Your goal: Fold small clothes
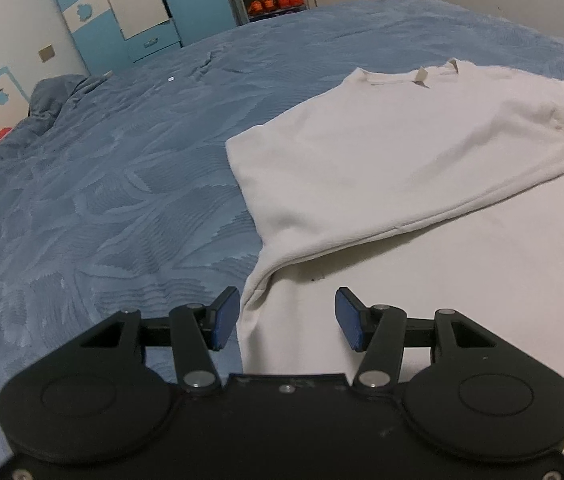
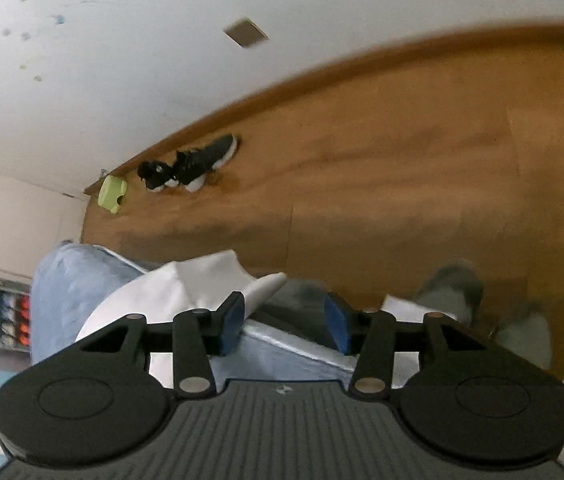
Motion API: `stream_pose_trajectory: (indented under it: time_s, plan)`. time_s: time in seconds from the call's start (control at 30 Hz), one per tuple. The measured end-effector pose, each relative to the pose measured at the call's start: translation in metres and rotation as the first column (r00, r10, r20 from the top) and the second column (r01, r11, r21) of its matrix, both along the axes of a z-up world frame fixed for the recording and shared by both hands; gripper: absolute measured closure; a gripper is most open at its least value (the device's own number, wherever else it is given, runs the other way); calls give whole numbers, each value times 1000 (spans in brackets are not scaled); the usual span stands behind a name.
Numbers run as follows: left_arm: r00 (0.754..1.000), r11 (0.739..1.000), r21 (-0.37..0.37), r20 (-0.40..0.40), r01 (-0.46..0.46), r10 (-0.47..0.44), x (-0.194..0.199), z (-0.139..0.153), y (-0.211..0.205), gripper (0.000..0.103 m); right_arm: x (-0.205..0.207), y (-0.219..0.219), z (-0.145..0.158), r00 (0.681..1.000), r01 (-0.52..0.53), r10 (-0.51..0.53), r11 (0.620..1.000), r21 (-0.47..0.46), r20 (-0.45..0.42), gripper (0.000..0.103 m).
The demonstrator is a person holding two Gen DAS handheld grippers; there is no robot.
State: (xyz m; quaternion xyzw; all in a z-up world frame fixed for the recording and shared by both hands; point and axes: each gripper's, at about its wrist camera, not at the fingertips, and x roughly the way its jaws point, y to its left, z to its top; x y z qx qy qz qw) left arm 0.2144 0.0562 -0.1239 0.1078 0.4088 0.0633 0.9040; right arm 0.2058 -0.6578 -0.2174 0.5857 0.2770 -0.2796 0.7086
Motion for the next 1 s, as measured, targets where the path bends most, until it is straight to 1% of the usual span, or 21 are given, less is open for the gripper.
stream_pose_trajectory:
  time_s: [0.1, 0.17, 0.27, 0.33, 0.4, 0.43, 0.47, 0.5, 0.53, 0.6, 0.63, 0.67, 0.73, 0.8, 0.87, 0.93, 0.97, 1.0]
  plan:
    - [1000, 1000, 15, -10, -1, 1, 3, -3, -2, 49, -4, -5, -20, 993, 39, -50, 994, 104, 104, 47]
    - [1000, 1000, -1, -13, -5, 5, 4, -4, 0, 49, -1, -9, -29, 984, 74, -98, 985, 153, 150, 47]
    - [999, 1000, -18, -26, -19, 19, 3, -6, 2, 49, 2, -9, -34, 969, 78, -124, 974, 211, 213, 47]
    - [999, 1000, -3, -35, -28, 28, 3, -8, 3, 49, 4, -5, -34, 959, 84, -137, 973, 214, 248, 47]
    - [999, 999, 4, -40, -34, 34, 4, -8, 3, 49, 7, -5, -29, 966, 85, -126, 979, 183, 227, 47]
    - [999, 999, 4, -39, -31, 32, 2, -7, 1, 49, 11, -5, -27, 973, 68, -101, 984, 163, 206, 57]
    - [999, 1000, 7, -36, -28, 28, 2, -6, 0, 49, 14, -4, -25, 979, 49, -76, 988, 147, 187, 73]
    - [999, 1000, 13, -34, -25, 26, 2, -5, -1, 49, 23, -5, -23, 983, 27, -51, 991, 134, 176, 96]
    - [999, 1000, 17, -32, -24, 24, 2, -5, -2, 49, 24, -3, -19, 984, 10, -28, 995, 101, 176, 97]
    - [999, 1000, 18, -32, -16, 17, 2, -4, -4, 49, 21, 4, -1, 986, 12, -9, 1000, -19, 166, 97]
    - [999, 1000, 22, -30, -14, 15, 2, -4, -4, 49, 21, 8, 10, 986, 7, 9, 996, -90, 167, 97]
    - [1000, 1000, 27, -25, -13, 14, 2, -3, -5, 49, 22, 13, 21, 986, 4, 22, 987, -158, 162, 97]
    - [1000, 999, 35, -19, -10, 10, 1, 0, -4, 49, 25, 22, 42, 985, -12, 56, 967, -253, 166, 97]
    - [1000, 999, 41, -7, 4, -3, -1, 3, -2, 49, 31, 32, 62, 974, -43, 108, 952, -304, 200, 98]
    - [1000, 999, 51, 0, 7, -7, -2, 5, 1, 49, 38, 50, 86, 960, -81, 175, 920, -384, 218, 98]
    - [1000, 999, 52, 9, -5, 4, -3, 7, 7, 49, 46, 76, 115, 941, -112, 252, 863, -493, 225, 98]
    - [1000, 999, 38, 18, -11, 11, -4, 8, 11, 49, 49, 89, 126, 929, -120, 283, 840, -530, 238, 98]
    - [1000, 1000, 22, 24, -18, 18, -5, 9, 15, 49, 53, 102, 136, 909, -136, 325, 822, -553, 260, 98]
